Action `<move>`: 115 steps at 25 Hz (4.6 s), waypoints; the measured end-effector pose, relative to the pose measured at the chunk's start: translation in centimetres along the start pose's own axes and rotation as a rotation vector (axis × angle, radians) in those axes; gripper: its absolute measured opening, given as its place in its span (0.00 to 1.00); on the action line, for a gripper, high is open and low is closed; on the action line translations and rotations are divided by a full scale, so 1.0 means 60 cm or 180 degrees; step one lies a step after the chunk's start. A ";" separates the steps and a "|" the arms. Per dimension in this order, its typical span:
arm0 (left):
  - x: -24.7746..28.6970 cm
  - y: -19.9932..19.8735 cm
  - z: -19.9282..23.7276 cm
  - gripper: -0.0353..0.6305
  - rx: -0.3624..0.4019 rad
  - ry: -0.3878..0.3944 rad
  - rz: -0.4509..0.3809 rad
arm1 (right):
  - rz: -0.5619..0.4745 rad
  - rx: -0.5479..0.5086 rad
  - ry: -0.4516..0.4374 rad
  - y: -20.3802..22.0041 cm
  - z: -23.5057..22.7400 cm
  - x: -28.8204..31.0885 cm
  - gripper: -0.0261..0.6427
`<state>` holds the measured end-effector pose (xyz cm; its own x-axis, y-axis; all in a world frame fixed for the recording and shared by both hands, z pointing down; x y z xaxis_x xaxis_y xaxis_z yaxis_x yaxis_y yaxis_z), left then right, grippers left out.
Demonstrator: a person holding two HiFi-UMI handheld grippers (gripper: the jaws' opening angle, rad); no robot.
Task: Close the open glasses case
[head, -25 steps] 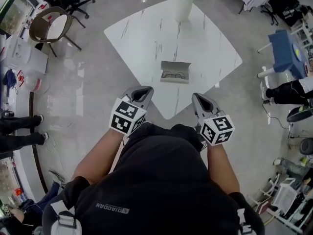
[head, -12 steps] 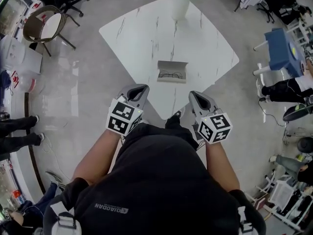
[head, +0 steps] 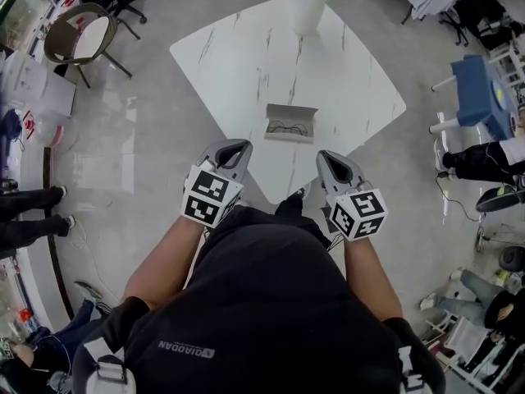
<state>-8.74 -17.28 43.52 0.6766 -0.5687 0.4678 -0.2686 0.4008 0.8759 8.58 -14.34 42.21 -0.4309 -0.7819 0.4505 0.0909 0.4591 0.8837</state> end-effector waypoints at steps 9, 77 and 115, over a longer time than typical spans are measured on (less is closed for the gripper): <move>0.014 -0.018 -0.003 0.09 0.0136 -0.0075 0.0009 | -0.0054 -0.0032 0.0033 -0.006 -0.021 0.002 0.07; 0.224 0.163 0.041 0.15 0.0326 -0.0215 0.1236 | 0.0976 -0.0999 0.0142 0.090 -0.207 0.216 0.10; 0.305 0.220 0.041 0.18 0.0899 0.0000 0.1780 | 0.1238 -0.1304 -0.0180 0.112 -0.234 0.300 0.10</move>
<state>-1.60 -24.16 63.94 0.3814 -0.3278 0.8644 -0.7529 0.4324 0.4961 14.03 -31.23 58.06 -0.3424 -0.5591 0.7551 0.5885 0.4989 0.6362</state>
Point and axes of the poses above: the fingertips, and each gripper's own axes: x forward along the fingers, z to its left, y out of its underside, the point moved 2 cm from there along -x, backward along the fingers, and after that the axes turned 2 degrees about y, right-handed, at the moved point
